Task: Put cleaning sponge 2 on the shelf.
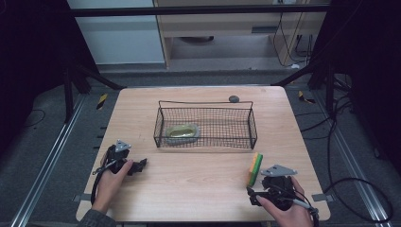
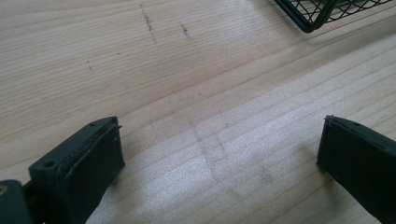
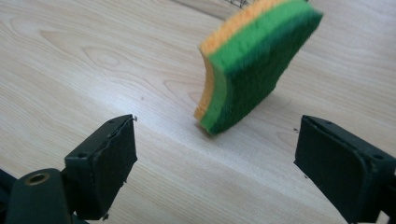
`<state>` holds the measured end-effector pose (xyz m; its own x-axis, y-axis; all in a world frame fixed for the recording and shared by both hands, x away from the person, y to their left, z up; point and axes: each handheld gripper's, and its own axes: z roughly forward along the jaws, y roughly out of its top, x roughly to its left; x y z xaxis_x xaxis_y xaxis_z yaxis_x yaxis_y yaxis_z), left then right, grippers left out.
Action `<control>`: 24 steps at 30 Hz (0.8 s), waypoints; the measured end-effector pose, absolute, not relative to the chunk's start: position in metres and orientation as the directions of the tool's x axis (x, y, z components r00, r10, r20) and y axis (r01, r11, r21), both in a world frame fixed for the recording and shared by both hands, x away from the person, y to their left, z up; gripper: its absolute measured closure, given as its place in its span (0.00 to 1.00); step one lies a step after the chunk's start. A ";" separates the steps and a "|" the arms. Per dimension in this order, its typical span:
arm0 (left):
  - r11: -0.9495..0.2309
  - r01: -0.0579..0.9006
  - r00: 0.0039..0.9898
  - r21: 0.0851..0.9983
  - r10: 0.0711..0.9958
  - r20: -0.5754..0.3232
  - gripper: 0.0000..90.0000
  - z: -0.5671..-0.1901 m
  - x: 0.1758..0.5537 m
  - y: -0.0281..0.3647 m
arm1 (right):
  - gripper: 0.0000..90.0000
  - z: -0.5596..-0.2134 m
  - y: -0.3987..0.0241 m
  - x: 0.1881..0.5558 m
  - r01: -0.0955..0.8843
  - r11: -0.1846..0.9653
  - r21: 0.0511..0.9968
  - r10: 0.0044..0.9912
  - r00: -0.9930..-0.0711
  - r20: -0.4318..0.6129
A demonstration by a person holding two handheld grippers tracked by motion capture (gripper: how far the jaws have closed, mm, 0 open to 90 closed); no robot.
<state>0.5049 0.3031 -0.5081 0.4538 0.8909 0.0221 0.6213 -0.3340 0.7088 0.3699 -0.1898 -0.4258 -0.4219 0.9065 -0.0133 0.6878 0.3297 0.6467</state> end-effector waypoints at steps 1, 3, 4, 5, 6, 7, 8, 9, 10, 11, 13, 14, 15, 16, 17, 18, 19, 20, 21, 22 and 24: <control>-0.333 0.622 0.452 0.709 0.892 0.022 0.00 -0.508 0.505 0.303 | 0.13 -0.421 -0.188 0.371 0.688 0.334 0.645 0.905 -0.426 -0.014; -0.333 0.622 0.452 0.709 0.892 0.022 0.00 -0.508 0.505 0.303 | 0.13 -0.417 -0.186 0.373 0.687 0.339 0.643 0.902 -0.431 -0.015; -0.333 0.622 0.452 0.709 0.892 0.022 0.00 -0.508 0.505 0.303 | 0.12 -0.409 -0.184 0.379 0.693 0.339 0.637 0.903 -0.430 -0.013; -0.333 0.622 0.453 0.709 0.891 0.022 0.00 -0.508 0.505 0.303 | 0.12 -0.409 -0.184 0.379 0.693 0.339 0.637 0.903 -0.430 -0.013; -0.333 0.622 0.452 0.709 0.892 0.022 0.00 -0.508 0.505 0.303 | 0.12 -0.403 -0.185 0.389 0.710 0.328 0.623 0.910 -0.414 -0.008; -0.333 0.622 0.452 0.709 0.892 0.022 0.00 -0.508 0.505 0.303 | 0.12 -0.403 -0.185 0.389 0.710 0.328 0.623 0.910 -0.414 -0.008; -0.332 0.622 0.451 0.709 0.892 0.022 0.00 -0.508 0.505 0.303 | 0.12 -0.401 -0.185 0.393 0.714 0.324 0.620 0.913 -0.407 -0.008; -0.332 0.623 0.450 0.709 0.893 0.022 0.00 -0.508 0.505 0.303 | 0.13 -0.399 -0.185 0.400 0.721 0.319 0.615 0.918 -0.395 -0.014; -0.331 0.623 0.449 0.708 0.893 0.023 0.00 -0.508 0.504 0.303 | 0.13 -0.397 -0.186 0.410 0.738 0.301 0.604 0.926 -0.378 0.000; -0.331 0.623 0.449 0.708 0.893 0.023 0.00 -0.508 0.504 0.303 | 0.13 -0.397 -0.186 0.410 0.738 0.301 0.604 0.926 -0.378 0.000; -0.331 0.623 0.449 0.709 0.893 0.022 0.00 -0.508 0.504 0.303 | 0.13 -0.397 -0.185 0.420 0.752 0.290 0.592 0.931 -0.365 0.008; -0.331 0.623 0.449 0.709 0.893 0.022 0.00 -0.508 0.504 0.303 | 0.14 -0.397 -0.185 0.425 0.756 0.285 0.589 0.934 -0.356 0.006; -0.331 0.623 0.449 0.709 0.893 0.022 0.00 -0.508 0.504 0.303 | 0.14 -0.398 -0.185 0.430 0.766 0.267 0.585 0.941 -0.339 0.014; -0.331 0.623 0.449 0.709 0.893 0.022 0.00 -0.508 0.504 0.303 | 0.14 -0.398 -0.185 0.433 0.768 0.261 0.584 0.943 -0.331 0.015; -0.331 0.623 0.449 0.709 0.893 0.022 0.00 -0.508 0.504 0.303 | 0.15 -0.399 -0.186 0.436 0.772 0.255 0.582 0.946 -0.325 0.017; -0.331 0.623 0.449 0.709 0.893 0.022 0.00 -0.508 0.504 0.303 | 0.15 -0.401 -0.185 0.442 0.785 0.240 0.572 0.950 -0.310 0.026; -0.331 0.623 0.449 0.709 0.893 0.022 0.00 -0.508 0.504 0.303 | 0.15 -0.401 -0.185 0.442 0.785 0.240 0.572 0.950 -0.310 0.026; -0.331 0.623 0.449 0.709 0.893 0.022 0.00 -0.508 0.504 0.303 | 0.15 -0.404 -0.184 0.447 0.795 0.230 0.561 0.953 -0.301 0.036; -0.331 0.623 0.449 0.709 0.893 0.023 0.00 -0.508 0.504 0.303 | 0.15 -0.404 -0.184 0.447 0.795 0.230 0.561 0.953 -0.301 0.036; -0.331 0.623 0.449 0.709 0.893 0.022 0.00 -0.508 0.504 0.303 | 0.16 -0.407 -0.184 0.450 0.803 0.222 0.553 0.956 -0.291 0.039; -0.331 0.623 0.449 0.709 0.893 0.023 0.00 -0.508 0.504 0.303 | 0.16 -0.408 -0.183 0.451 0.805 0.216 0.552 0.957 -0.286 0.042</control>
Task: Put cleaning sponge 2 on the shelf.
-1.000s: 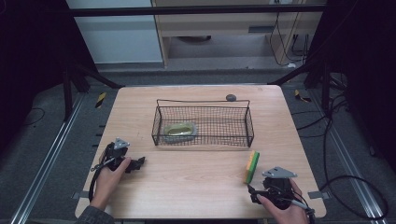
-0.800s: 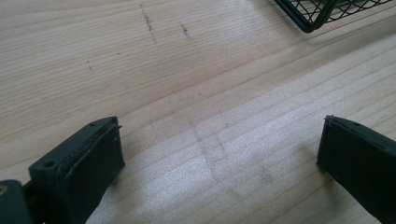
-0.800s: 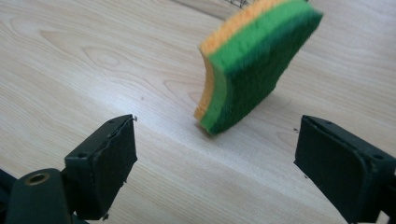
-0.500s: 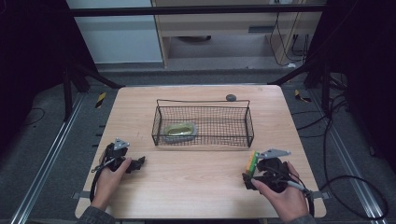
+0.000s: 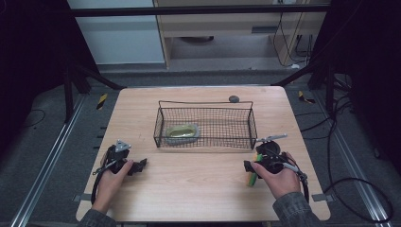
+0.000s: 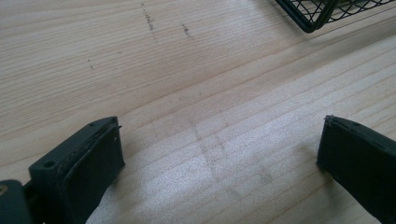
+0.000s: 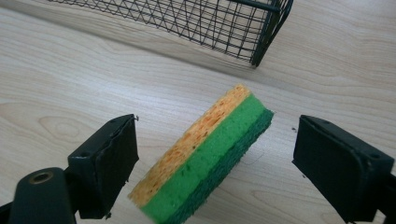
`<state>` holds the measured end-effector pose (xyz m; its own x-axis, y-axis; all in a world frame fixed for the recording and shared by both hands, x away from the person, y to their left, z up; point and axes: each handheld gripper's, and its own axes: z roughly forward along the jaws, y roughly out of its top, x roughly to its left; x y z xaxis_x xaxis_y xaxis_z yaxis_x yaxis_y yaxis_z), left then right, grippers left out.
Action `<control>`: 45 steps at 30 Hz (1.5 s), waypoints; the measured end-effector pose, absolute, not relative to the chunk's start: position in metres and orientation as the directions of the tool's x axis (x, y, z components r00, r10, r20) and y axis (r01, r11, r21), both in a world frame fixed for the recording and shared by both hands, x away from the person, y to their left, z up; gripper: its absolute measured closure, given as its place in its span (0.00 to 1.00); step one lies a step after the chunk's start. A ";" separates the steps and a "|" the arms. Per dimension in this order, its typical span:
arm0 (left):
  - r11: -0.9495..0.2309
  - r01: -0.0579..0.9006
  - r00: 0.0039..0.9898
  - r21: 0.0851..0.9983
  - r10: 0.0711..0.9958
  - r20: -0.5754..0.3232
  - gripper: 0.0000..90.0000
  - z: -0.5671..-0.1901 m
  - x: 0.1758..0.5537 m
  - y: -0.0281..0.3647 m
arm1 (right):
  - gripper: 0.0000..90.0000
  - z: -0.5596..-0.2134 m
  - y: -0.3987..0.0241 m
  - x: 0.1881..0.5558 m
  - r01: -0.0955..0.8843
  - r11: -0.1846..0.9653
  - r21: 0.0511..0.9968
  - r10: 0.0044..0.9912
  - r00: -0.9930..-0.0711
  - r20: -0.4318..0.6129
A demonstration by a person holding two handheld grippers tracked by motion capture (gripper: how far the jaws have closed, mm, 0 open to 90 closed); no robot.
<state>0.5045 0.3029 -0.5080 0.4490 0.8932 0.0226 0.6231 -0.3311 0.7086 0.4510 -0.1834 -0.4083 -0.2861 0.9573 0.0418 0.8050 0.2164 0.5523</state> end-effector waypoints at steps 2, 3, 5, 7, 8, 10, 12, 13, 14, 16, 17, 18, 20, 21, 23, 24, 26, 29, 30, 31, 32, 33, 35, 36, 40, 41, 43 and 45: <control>-0.331 0.623 0.448 0.709 0.894 0.023 0.00 -0.508 0.504 0.303 | 0.16 -0.411 -0.183 0.453 0.813 0.205 0.544 0.960 -0.275 0.050; -0.331 0.623 0.448 0.708 0.894 0.023 0.00 -0.508 0.504 0.303 | 0.16 -0.412 -0.182 0.454 0.816 0.204 0.540 0.960 -0.274 0.051; -0.331 0.623 0.448 0.709 0.894 0.023 0.00 -0.508 0.505 0.303 | 0.16 -0.414 -0.181 0.456 0.820 0.207 0.534 0.961 -0.273 0.046; -0.331 0.623 0.448 0.709 0.894 0.023 0.00 -0.508 0.505 0.303 | 0.16 -0.416 -0.181 0.459 0.826 0.204 0.526 0.963 -0.265 0.044; -0.331 0.623 0.448 0.709 0.894 0.023 0.00 -0.508 0.505 0.303 | 0.17 -0.417 -0.181 0.459 0.828 0.202 0.524 0.964 -0.264 0.045; -0.330 0.623 0.448 0.709 0.894 0.022 0.00 -0.508 0.505 0.303 | 0.17 -0.419 -0.181 0.461 0.832 0.197 0.519 0.965 -0.259 0.049; -0.331 0.623 0.449 0.709 0.893 0.023 0.00 -0.508 0.505 0.303 | 0.17 -0.420 -0.180 0.462 0.834 0.194 0.516 0.965 -0.256 0.051; -0.331 0.623 0.448 0.709 0.894 0.022 0.00 -0.508 0.505 0.303 | 0.17 -0.421 -0.180 0.462 0.837 0.196 0.511 0.965 -0.256 0.050; -0.331 0.623 0.448 0.709 0.894 0.022 0.00 -0.508 0.504 0.303 | 0.18 -0.421 -0.179 0.463 0.838 0.198 0.509 0.964 -0.259 0.052; -0.330 0.623 0.448 0.709 0.894 0.022 0.00 -0.508 0.505 0.303 | 0.19 -0.422 -0.178 0.463 0.838 0.203 0.506 0.964 -0.261 0.046; -0.330 0.623 0.448 0.709 0.894 0.022 0.00 -0.508 0.505 0.303 | 0.19 -0.422 -0.178 0.463 0.838 0.203 0.506 0.964 -0.261 0.046; -0.331 0.623 0.449 0.709 0.893 0.023 0.00 -0.508 0.505 0.303 | 0.19 -0.422 -0.178 0.463 0.838 0.207 0.505 0.964 -0.264 0.044; -0.330 0.623 0.448 0.709 0.894 0.022 0.00 -0.508 0.505 0.303 | 0.21 -0.423 -0.178 0.462 0.840 0.208 0.502 0.963 -0.266 0.047; -0.331 0.623 0.448 0.709 0.894 0.023 0.00 -0.508 0.505 0.303 | 0.22 -0.423 -0.178 0.462 0.840 0.208 0.501 0.963 -0.265 0.044; -0.330 0.624 0.448 0.709 0.894 0.022 0.00 -0.508 0.505 0.303 | 0.25 -0.423 -0.178 0.461 0.841 0.215 0.496 0.962 -0.271 0.044; -0.331 0.624 0.448 0.708 0.894 0.023 0.00 -0.508 0.505 0.303 | 0.26 -0.423 -0.178 0.461 0.843 0.218 0.492 0.961 -0.274 0.042; -0.330 0.623 0.448 0.709 0.894 0.022 0.00 -0.508 0.505 0.303 | 0.31 -0.423 -0.178 0.461 0.845 0.231 0.482 0.957 -0.287 0.044; -0.331 0.623 0.448 0.708 0.894 0.023 0.00 -0.508 0.505 0.303 | 0.39 -0.422 -0.178 0.460 0.850 0.239 0.470 0.955 -0.294 0.046; -0.331 0.623 0.448 0.709 0.894 0.023 0.00 -0.508 0.505 0.303 | 0.41 -0.421 -0.178 0.460 0.850 0.242 0.467 0.954 -0.298 0.047; -0.331 0.623 0.448 0.709 0.894 0.023 0.00 -0.508 0.505 0.303 | 0.41 -0.421 -0.178 0.460 0.850 0.242 0.467 0.954 -0.298 0.047; -0.331 0.624 0.448 0.708 0.894 0.023 0.00 -0.508 0.505 0.303 | 0.43 -0.421 -0.179 0.460 0.851 0.247 0.463 0.952 -0.303 0.049; -0.330 0.624 0.448 0.709 0.894 0.022 0.00 -0.508 0.505 0.303 | 0.47 -0.420 -0.179 0.460 0.851 0.252 0.460 0.950 -0.308 0.048; -0.330 0.624 0.448 0.709 0.894 0.022 0.00 -0.508 0.505 0.303 | 0.56 -0.419 -0.180 0.459 0.848 0.261 0.462 0.945 -0.322 0.057; -0.330 0.624 0.448 0.709 0.894 0.022 0.00 -0.508 0.505 0.303 | 0.63 -0.419 -0.181 0.459 0.848 0.270 0.457 0.942 -0.331 0.059; -0.330 0.623 0.448 0.709 0.894 0.022 0.00 -0.508 0.505 0.303 | 0.70 -0.417 -0.184 0.458 0.848 0.275 0.454 0.941 -0.335 0.055; -0.330 0.624 0.448 0.709 0.894 0.022 0.00 -0.508 0.505 0.303 | 0.72 -0.416 -0.184 0.458 0.844 0.275 0.460 0.940 -0.336 0.054; -0.330 0.623 0.448 0.709 0.894 0.022 0.00 -0.508 0.505 0.303 | 0.72 -0.414 -0.187 0.458 0.839 0.273 0.471 0.937 -0.342 0.066; -0.330 0.624 0.448 0.709 0.894 0.022 0.00 -0.508 0.505 0.303 | 0.72 -0.411 -0.187 0.457 0.835 0.271 0.479 0.937 -0.342 0.066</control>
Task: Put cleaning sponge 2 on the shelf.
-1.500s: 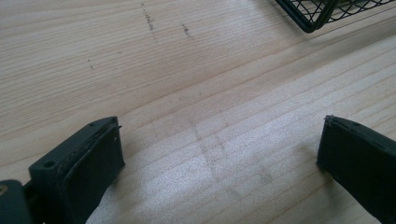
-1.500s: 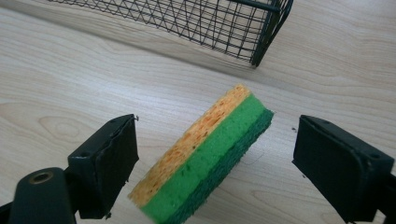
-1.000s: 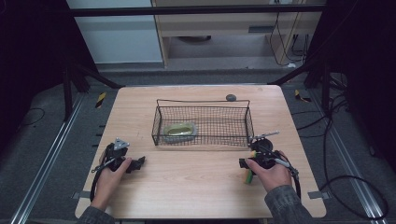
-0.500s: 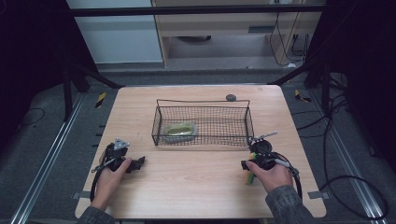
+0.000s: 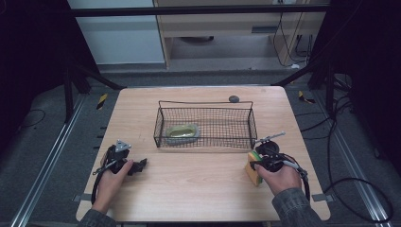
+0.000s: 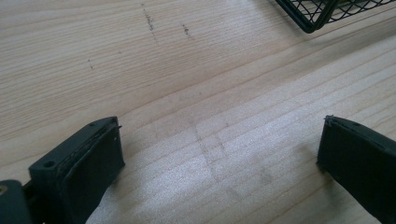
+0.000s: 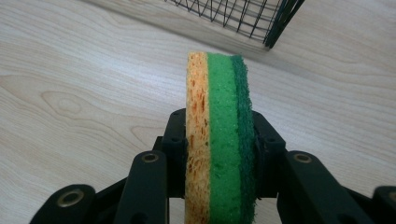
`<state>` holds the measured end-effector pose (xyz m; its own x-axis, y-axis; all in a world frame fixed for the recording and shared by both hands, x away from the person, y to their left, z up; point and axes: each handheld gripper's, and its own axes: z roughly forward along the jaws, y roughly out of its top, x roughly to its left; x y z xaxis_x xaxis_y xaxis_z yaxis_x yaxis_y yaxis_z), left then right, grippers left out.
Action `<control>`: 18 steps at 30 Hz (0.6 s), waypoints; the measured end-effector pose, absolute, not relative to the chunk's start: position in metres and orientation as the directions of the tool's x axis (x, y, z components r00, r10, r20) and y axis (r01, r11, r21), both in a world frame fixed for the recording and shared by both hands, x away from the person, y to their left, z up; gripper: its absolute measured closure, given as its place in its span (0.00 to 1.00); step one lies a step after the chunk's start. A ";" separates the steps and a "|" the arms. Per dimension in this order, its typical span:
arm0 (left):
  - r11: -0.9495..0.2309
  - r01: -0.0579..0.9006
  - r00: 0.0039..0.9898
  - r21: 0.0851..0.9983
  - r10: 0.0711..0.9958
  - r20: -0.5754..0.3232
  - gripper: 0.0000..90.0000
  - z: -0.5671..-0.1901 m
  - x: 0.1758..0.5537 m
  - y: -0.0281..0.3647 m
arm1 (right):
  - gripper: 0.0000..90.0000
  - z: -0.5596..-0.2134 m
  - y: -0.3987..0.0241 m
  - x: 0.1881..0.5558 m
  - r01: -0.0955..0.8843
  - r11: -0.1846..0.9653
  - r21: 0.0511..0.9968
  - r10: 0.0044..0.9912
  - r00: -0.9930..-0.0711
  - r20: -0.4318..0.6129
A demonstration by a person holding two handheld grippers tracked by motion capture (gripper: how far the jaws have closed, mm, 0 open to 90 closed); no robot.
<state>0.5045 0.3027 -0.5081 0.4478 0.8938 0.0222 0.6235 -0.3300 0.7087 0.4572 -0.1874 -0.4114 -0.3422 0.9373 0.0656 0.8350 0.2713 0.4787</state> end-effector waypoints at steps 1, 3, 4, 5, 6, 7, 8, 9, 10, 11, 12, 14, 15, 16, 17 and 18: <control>-0.330 0.623 0.448 0.709 0.894 0.022 0.00 -0.508 0.505 0.303 | 0.72 -0.410 -0.188 0.457 0.831 0.275 0.483 0.936 -0.346 0.062; -0.330 0.623 0.448 0.709 0.894 0.023 0.00 -0.508 0.505 0.303 | 0.72 -0.405 -0.189 0.457 0.824 0.273 0.496 0.937 -0.345 0.058; -0.330 0.623 0.448 0.709 0.894 0.022 0.00 -0.508 0.505 0.303 | 0.72 -0.401 -0.190 0.458 0.815 0.277 0.509 0.935 -0.350 0.051; -0.330 0.623 0.448 0.709 0.894 0.022 0.00 -0.508 0.505 0.303 | 0.72 -0.399 -0.191 0.458 0.805 0.282 0.522 0.933 -0.356 0.045; -0.330 0.623 0.448 0.709 0.894 0.022 0.00 -0.508 0.505 0.303 | 0.72 -0.396 -0.192 0.459 0.800 0.284 0.529 0.933 -0.357 0.039; -0.330 0.624 0.448 0.709 0.894 0.022 0.00 -0.508 0.505 0.303 | 0.72 -0.387 -0.194 0.462 0.782 0.295 0.548 0.931 -0.364 0.019; -0.330 0.623 0.448 0.709 0.894 0.022 0.00 -0.508 0.505 0.303 | 0.72 -0.387 -0.194 0.462 0.782 0.295 0.548 0.931 -0.364 0.019; -0.330 0.624 0.448 0.709 0.894 0.022 0.00 -0.508 0.505 0.303 | 0.72 -0.384 -0.195 0.463 0.778 0.295 0.554 0.931 -0.364 0.015; -0.330 0.624 0.448 0.709 0.894 0.022 0.00 -0.508 0.505 0.303 | 0.72 -0.378 -0.198 0.465 0.773 0.292 0.563 0.932 -0.361 0.013; -0.330 0.623 0.448 0.709 0.894 0.022 0.00 -0.508 0.505 0.303 | 0.72 -0.375 -0.199 0.467 0.772 0.290 0.566 0.934 -0.358 0.011; -0.330 0.624 0.448 0.709 0.894 0.022 0.00 -0.508 0.505 0.303 | 0.72 -0.370 -0.202 0.468 0.767 0.287 0.574 0.934 -0.357 0.011; -0.330 0.624 0.448 0.709 0.894 0.022 0.00 -0.508 0.505 0.303 | 0.72 -0.363 -0.206 0.470 0.763 0.286 0.580 0.932 -0.361 0.015; -0.330 0.624 0.448 0.709 0.894 0.022 0.00 -0.508 0.505 0.303 | 0.72 -0.360 -0.207 0.471 0.760 0.283 0.585 0.933 -0.360 0.016; -0.327 0.623 0.446 0.711 0.895 0.020 0.00 -0.508 0.505 0.302 | 0.72 -0.356 -0.210 0.472 0.756 0.276 0.594 0.933 -0.358 0.021; -0.329 0.623 0.447 0.710 0.894 0.021 0.00 -0.508 0.505 0.303 | 0.72 -0.353 -0.212 0.472 0.752 0.275 0.599 0.934 -0.357 0.020; -0.328 0.624 0.447 0.710 0.894 0.021 0.00 -0.508 0.505 0.303 | 0.72 -0.349 -0.215 0.473 0.744 0.277 0.608 0.934 -0.357 0.012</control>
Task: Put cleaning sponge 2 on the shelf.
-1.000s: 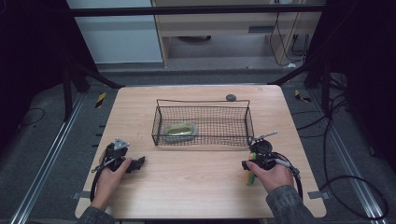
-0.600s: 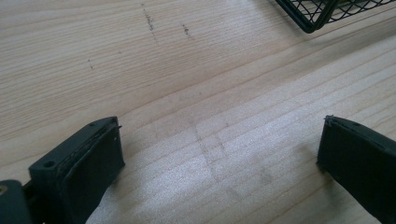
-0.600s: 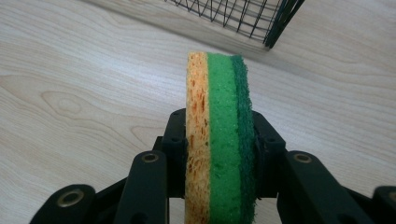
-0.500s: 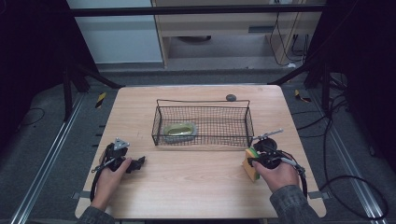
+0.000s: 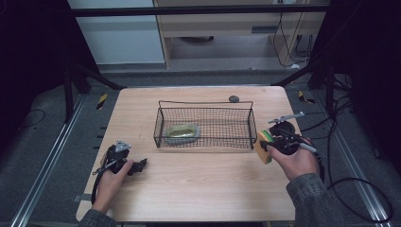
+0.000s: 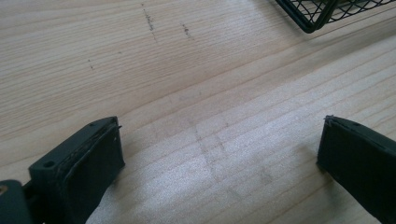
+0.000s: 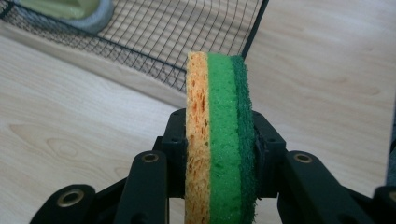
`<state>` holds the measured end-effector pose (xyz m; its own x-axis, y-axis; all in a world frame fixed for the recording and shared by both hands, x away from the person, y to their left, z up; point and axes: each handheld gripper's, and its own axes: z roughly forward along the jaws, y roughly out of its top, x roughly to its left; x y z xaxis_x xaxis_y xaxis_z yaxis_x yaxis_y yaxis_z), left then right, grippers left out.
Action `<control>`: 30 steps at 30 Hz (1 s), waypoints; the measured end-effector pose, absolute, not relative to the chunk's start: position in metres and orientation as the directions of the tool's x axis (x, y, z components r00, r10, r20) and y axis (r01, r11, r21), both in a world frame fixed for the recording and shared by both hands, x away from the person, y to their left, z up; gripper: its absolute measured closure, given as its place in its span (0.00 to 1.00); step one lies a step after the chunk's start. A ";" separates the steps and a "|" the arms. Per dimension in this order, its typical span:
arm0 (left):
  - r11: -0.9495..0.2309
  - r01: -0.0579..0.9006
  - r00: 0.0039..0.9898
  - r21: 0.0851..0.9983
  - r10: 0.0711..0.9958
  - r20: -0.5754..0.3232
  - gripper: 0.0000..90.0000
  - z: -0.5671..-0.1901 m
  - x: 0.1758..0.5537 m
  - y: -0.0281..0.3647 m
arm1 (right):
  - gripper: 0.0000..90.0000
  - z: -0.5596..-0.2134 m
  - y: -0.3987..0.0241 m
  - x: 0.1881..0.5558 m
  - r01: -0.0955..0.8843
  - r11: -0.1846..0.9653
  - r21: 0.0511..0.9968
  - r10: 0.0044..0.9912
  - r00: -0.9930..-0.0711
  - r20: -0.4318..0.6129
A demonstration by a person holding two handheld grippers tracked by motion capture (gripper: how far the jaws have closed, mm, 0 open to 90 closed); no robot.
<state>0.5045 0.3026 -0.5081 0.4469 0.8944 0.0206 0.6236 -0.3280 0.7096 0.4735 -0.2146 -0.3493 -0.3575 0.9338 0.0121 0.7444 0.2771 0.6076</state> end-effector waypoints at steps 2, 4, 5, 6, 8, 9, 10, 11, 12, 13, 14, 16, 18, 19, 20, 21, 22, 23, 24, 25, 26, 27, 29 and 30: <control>-0.328 0.624 0.447 0.710 0.894 0.020 0.00 -0.508 0.504 0.303 | 0.72 -0.343 -0.219 0.476 0.739 0.277 0.614 0.936 -0.352 0.002; -0.328 0.624 0.447 0.710 0.894 0.020 0.00 -0.508 0.505 0.303 | 0.72 -0.336 -0.224 0.481 0.728 0.284 0.624 0.933 -0.360 -0.005; -0.328 0.624 0.447 0.710 0.894 0.021 0.00 -0.508 0.505 0.303 | 0.72 -0.336 -0.224 0.481 0.728 0.284 0.624 0.933 -0.360 -0.005; -0.328 0.623 0.447 0.710 0.894 0.020 0.00 -0.508 0.505 0.303 | 0.72 -0.334 -0.225 0.483 0.724 0.293 0.624 0.932 -0.363 -0.015; -0.328 0.624 0.447 0.710 0.894 0.020 0.00 -0.508 0.505 0.303 | 0.72 -0.328 -0.227 0.487 0.714 0.298 0.634 0.931 -0.365 -0.027; -0.327 0.624 0.447 0.710 0.895 0.020 0.00 -0.508 0.505 0.303 | 0.72 -0.322 -0.228 0.492 0.709 0.299 0.638 0.931 -0.362 -0.033; -0.327 0.624 0.447 0.710 0.894 0.020 0.00 -0.508 0.505 0.303 | 0.72 -0.322 -0.228 0.492 0.709 0.299 0.638 0.931 -0.362 -0.033; -0.327 0.624 0.446 0.710 0.895 0.019 0.00 -0.508 0.505 0.302 | 0.72 -0.316 -0.228 0.496 0.704 0.291 0.648 0.931 -0.363 -0.023; -0.324 0.623 0.445 0.712 0.895 0.018 0.00 -0.508 0.505 0.302 | 0.72 -0.316 -0.228 0.496 0.704 0.291 0.648 0.931 -0.363 -0.023; -0.325 0.623 0.446 0.711 0.895 0.019 0.00 -0.508 0.505 0.302 | 0.72 -0.312 -0.227 0.499 0.700 0.289 0.653 0.931 -0.365 -0.022; -0.325 0.623 0.446 0.712 0.895 0.019 0.00 -0.508 0.505 0.302 | 0.72 -0.307 -0.226 0.502 0.691 0.296 0.659 0.929 -0.369 -0.030; -0.326 0.621 0.447 0.712 0.895 0.020 0.00 -0.508 0.505 0.302 | 0.72 -0.301 -0.225 0.508 0.681 0.301 0.668 0.928 -0.370 -0.040; -0.326 0.621 0.446 0.713 0.895 0.020 0.00 -0.508 0.505 0.302 | 0.72 -0.296 -0.224 0.513 0.674 0.292 0.678 0.930 -0.366 -0.037; -0.329 0.621 0.448 0.711 0.894 0.021 0.00 -0.508 0.505 0.302 | 0.72 -0.292 -0.222 0.518 0.667 0.292 0.685 0.929 -0.369 -0.037; -0.328 0.621 0.448 0.712 0.894 0.021 0.00 -0.508 0.505 0.302 | 0.72 -0.292 -0.222 0.518 0.667 0.292 0.685 0.929 -0.369 -0.037; -0.328 0.622 0.448 0.711 0.894 0.021 0.00 -0.508 0.505 0.302 | 0.72 -0.288 -0.220 0.524 0.662 0.295 0.689 0.927 -0.372 -0.040; -0.328 0.622 0.448 0.712 0.894 0.020 0.00 -0.508 0.505 0.302 | 0.72 -0.288 -0.220 0.524 0.662 0.295 0.689 0.927 -0.372 -0.040; -0.328 0.621 0.449 0.712 0.893 0.020 0.00 -0.508 0.506 0.302 | 0.72 -0.287 -0.219 0.526 0.660 0.294 0.691 0.927 -0.373 -0.038; -0.328 0.621 0.449 0.712 0.893 0.020 0.00 -0.508 0.506 0.302 | 0.72 -0.285 -0.217 0.531 0.656 0.292 0.696 0.925 -0.378 -0.032; -0.328 0.621 0.449 0.712 0.893 0.020 0.00 -0.508 0.506 0.302 | 0.72 -0.285 -0.216 0.533 0.653 0.288 0.700 0.925 -0.378 -0.028; -0.328 0.620 0.449 0.712 0.893 0.020 0.00 -0.508 0.506 0.302 | 0.72 -0.285 -0.215 0.536 0.653 0.282 0.703 0.926 -0.377 -0.021; -0.329 0.621 0.450 0.712 0.893 0.020 0.00 -0.508 0.506 0.302 | 0.72 -0.285 -0.214 0.539 0.651 0.279 0.706 0.926 -0.377 -0.018; -0.328 0.621 0.449 0.712 0.893 0.020 0.00 -0.508 0.506 0.302 | 0.72 -0.286 -0.212 0.544 0.647 0.285 0.707 0.927 -0.375 -0.031; -0.328 0.621 0.449 0.712 0.893 0.020 0.00 -0.508 0.506 0.302 | 0.72 -0.286 -0.210 0.548 0.643 0.293 0.708 0.927 -0.371 -0.047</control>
